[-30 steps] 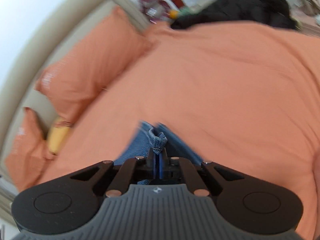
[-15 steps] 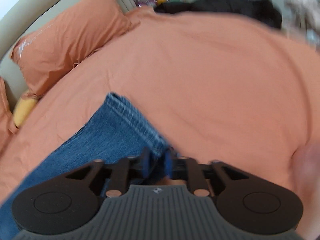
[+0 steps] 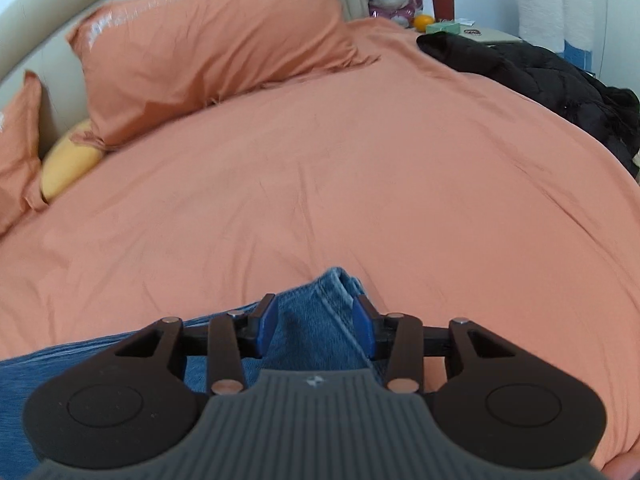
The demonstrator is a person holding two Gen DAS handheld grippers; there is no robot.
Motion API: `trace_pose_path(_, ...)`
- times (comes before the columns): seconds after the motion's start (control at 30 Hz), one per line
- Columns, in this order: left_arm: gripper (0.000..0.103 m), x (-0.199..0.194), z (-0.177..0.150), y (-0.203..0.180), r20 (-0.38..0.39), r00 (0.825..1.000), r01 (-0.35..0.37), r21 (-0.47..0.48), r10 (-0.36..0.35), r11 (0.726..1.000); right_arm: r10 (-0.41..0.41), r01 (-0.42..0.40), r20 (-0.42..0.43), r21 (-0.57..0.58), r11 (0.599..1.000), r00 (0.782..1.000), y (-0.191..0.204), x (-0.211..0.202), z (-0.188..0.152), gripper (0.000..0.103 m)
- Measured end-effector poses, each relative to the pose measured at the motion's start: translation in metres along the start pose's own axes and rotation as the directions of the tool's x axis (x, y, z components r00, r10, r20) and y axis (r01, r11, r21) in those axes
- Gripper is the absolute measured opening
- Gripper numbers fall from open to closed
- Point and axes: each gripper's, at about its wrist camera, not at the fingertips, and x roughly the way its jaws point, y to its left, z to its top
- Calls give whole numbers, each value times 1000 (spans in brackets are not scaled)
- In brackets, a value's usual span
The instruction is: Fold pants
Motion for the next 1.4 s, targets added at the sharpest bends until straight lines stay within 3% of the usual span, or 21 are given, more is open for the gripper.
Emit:
trace_pose_path(0.2,78,34,15,3,-60,996,63,74,-59,995,-12,11,-59,-14,1000,998,6,25,10,38)
trace_pose_path(0.23,67,37,15,3,-64,996,68,67,-64,995,-25,24,-60,-25,999,998,6,24,8,29)
trace_pose_path(0.27,48,39,13,4,-57,996,76,52,-73,996,-36,34,-60,-36,999,998,6,25,7,20)
trace_pose_path(0.3,39,38,11,3,-41,995,92,36,-90,995,-47,44,-59,-43,998,997,6,25,7,7)
trace_pose_path(0.33,21,37,9,1,-24,996,92,25,-92,995,-48,46,-55,-42,998,997,5,23,5,6)
trace_pose_path(0.47,5,24,-3,-21,61,998,-19,27,18,999,-63,60,-35,-72,996,997,8,15,1,2)
trace_pose_path(0.57,3,7,-6,-30,132,988,-80,-3,80,997,-96,96,2,-103,990,995,14,7,-1,0)
trace_pose_path(0.67,3,-10,-1,-25,184,978,-96,-40,102,995,-129,134,53,-113,985,990,20,-2,1,0)
trace_pose_path(0.77,3,-8,14,-25,179,976,-117,-37,122,992,-157,167,88,-119,979,984,27,-3,6,0)
trace_pose_path(1.0,8,25,20,-20,118,988,-92,-104,104,990,-213,217,47,-120,969,976,35,30,7,0)
trace_pose_path(1.03,20,29,22,-19,118,987,-97,-117,111,988,-215,218,34,-115,969,976,33,34,7,0)
trace_pose_path(1.1,27,33,24,-17,112,986,-106,-130,121,986,-214,216,27,-85,973,976,29,38,6,7)
trace_pose_path(1.17,52,32,25,-17,107,987,-109,-136,124,985,-226,228,32,-74,971,974,25,36,6,29)
trace_pose_path(1.2,58,27,24,-18,118,985,-107,-136,124,985,-229,231,43,-66,971,973,22,31,6,38)
trace_pose_path(1.27,63,17,24,-19,149,982,-90,-145,112,985,-193,194,50,-25,981,980,12,16,6,37)
trace_pose_path(1.4,65,-3,25,-29,171,983,-43,-156,70,987,-132,126,62,95,988,989,-15,-25,-7,38)
